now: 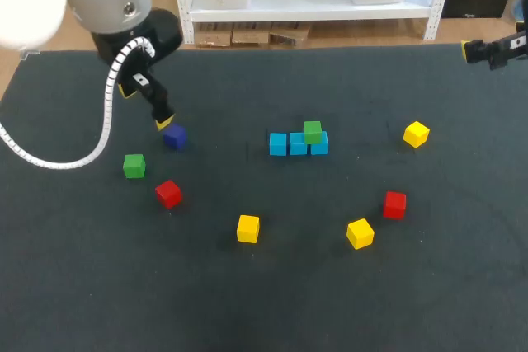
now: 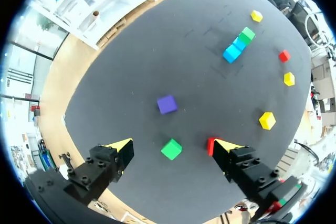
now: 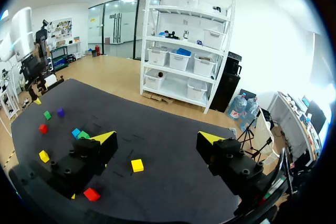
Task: Place the blue cubes, place green cubes on the blue cubes, place the yellow cubes on the green cubes, then place the red cubes on the yellow cubes, and place purple cube on the red cubes.
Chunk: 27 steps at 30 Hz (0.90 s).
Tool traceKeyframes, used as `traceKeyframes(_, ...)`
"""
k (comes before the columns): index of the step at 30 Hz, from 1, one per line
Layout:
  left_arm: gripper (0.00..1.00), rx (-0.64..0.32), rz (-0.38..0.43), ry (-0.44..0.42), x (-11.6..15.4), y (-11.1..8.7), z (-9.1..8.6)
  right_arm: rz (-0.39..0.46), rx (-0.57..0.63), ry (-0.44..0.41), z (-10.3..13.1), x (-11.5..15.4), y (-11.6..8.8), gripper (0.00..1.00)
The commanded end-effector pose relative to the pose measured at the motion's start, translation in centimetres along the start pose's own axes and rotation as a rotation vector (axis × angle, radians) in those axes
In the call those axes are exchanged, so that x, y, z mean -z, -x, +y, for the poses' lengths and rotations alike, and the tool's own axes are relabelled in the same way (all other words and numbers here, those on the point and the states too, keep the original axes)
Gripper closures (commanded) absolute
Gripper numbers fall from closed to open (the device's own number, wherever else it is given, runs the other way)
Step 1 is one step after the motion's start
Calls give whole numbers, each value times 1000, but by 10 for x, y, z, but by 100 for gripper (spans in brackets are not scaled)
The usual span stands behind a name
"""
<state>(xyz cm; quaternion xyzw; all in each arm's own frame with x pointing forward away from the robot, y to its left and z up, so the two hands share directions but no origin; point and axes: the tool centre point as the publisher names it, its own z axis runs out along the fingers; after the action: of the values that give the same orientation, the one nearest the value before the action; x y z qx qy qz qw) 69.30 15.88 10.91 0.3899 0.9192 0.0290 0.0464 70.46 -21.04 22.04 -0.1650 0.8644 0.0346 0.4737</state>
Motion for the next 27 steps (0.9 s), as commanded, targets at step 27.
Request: traceKeyframes(27, 0, 196, 79, -47, -64, -39, 12, -53, -1, 5, -1, -3, -3, 0)
